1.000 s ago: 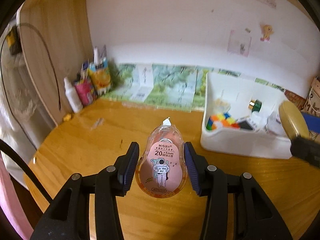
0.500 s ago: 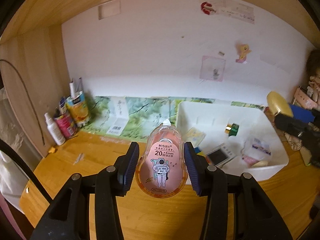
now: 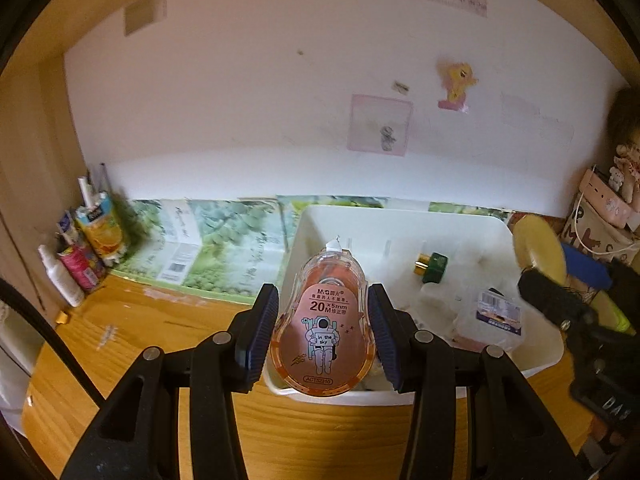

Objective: Organize rigid objects
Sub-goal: 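Open both tools over the bin to drop the roller and compact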

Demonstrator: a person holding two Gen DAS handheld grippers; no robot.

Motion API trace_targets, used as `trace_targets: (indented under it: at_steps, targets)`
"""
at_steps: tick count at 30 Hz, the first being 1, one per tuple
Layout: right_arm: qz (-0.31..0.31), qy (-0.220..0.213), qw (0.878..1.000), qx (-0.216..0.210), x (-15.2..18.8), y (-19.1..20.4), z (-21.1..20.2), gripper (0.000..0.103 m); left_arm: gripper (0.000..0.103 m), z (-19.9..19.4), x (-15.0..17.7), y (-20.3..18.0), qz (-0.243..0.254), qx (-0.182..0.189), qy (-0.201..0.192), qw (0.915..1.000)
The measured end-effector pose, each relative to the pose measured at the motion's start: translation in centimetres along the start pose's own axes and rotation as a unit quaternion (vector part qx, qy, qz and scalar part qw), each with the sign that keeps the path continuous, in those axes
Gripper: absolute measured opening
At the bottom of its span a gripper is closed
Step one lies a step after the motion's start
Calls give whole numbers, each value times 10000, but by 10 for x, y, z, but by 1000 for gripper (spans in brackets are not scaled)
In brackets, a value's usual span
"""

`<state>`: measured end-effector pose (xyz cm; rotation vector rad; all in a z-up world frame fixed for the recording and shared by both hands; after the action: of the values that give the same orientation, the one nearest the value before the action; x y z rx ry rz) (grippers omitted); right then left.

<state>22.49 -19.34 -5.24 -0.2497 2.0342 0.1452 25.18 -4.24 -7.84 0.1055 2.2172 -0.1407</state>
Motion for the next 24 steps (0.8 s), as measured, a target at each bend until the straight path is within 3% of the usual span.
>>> trace_targets:
  at_steps: [13, 17, 18, 20, 21, 24]
  targets:
    - [613, 339, 9975, 24, 22, -34, 26, 57, 50, 39, -9, -20, 3, 186, 255, 9995]
    - [695, 314, 9971, 3, 21, -35, 25, 72, 51, 37, -17, -16, -181, 169, 152, 9996]
    - [700, 319, 9970, 6, 21, -35, 24, 76, 54, 35, -18, -15, -200, 165, 121, 9996]
    - [714, 321, 9969, 22, 18, -34, 21, 79, 73, 31, -22, -14, -225, 158, 74, 9996]
    - [723, 322, 9969, 23, 17, -34, 20, 81, 77, 27, -23, -13, -243, 168, 35, 9996]
    - [741, 283, 9968, 40, 12, -32, 11, 81, 81, 13, -25, -12, -282, 294, -67, 9991]
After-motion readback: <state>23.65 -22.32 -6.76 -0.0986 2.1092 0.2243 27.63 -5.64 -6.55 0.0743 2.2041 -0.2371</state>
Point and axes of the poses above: each gripper's, at about its wrist camera, not at the fingertips, and z roughly the way its jaws point, y to its left, x to its underside, the point moved 4 cm from there along z, roughly the way its jaws point, and after that the axes turned 8 degrees about x, right-handed, at the moved point
